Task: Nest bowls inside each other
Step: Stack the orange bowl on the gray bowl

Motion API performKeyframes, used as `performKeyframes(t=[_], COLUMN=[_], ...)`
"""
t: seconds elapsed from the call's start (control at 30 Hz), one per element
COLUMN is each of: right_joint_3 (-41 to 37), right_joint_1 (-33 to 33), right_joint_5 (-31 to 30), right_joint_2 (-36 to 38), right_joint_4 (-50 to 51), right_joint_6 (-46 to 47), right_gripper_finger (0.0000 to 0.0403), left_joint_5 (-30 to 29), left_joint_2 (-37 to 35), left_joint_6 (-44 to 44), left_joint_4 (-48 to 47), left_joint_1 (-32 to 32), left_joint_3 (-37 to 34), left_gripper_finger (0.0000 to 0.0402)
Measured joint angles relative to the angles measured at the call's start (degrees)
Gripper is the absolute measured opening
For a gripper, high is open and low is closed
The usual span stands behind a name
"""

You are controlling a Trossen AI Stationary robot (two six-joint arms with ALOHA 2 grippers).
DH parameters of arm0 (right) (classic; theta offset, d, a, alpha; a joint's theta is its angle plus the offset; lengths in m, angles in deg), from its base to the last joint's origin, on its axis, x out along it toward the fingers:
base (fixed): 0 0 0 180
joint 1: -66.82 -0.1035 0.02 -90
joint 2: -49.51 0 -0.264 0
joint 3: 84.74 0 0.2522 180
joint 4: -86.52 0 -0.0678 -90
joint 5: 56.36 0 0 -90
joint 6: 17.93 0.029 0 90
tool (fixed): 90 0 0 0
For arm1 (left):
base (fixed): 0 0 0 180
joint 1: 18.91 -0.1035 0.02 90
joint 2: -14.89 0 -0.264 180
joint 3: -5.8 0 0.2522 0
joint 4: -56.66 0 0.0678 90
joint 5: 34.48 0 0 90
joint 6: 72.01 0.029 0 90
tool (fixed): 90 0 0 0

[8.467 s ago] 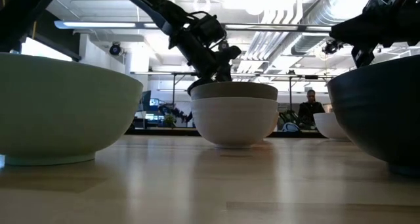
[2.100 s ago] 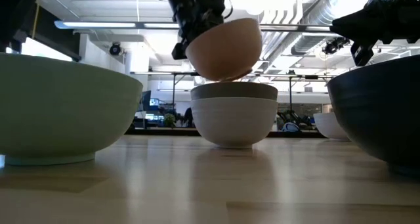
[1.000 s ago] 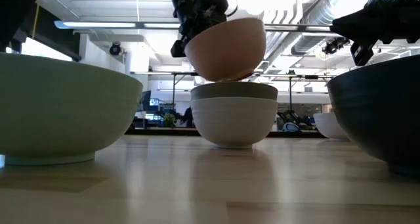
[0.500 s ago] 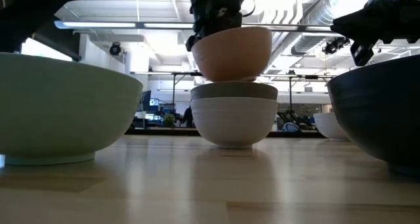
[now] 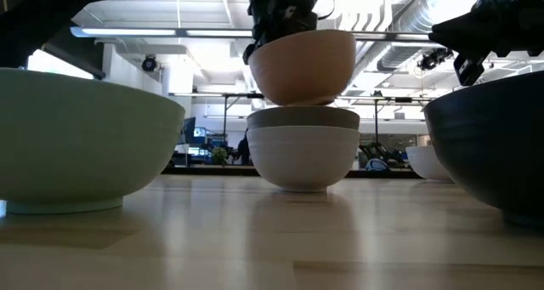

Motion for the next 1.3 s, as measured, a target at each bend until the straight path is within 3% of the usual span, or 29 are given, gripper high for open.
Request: performKeyframes(t=[1.3], right_joint_3=[0.02], right_joint_1=[0.00], right_joint_5=[0.73], right_joint_2=[-0.03], right_joint_4=[0.20], right_joint_6=[0.19], right_gripper_finger=[0.0044], left_joint_5=[-1.48], left_joint_2=[6.00], left_joint_6=[2.01], left_joint_4=[-0.06], left_joint_1=[1.04], left_joint_3=[-0.11], left_gripper_finger=[0.0000])
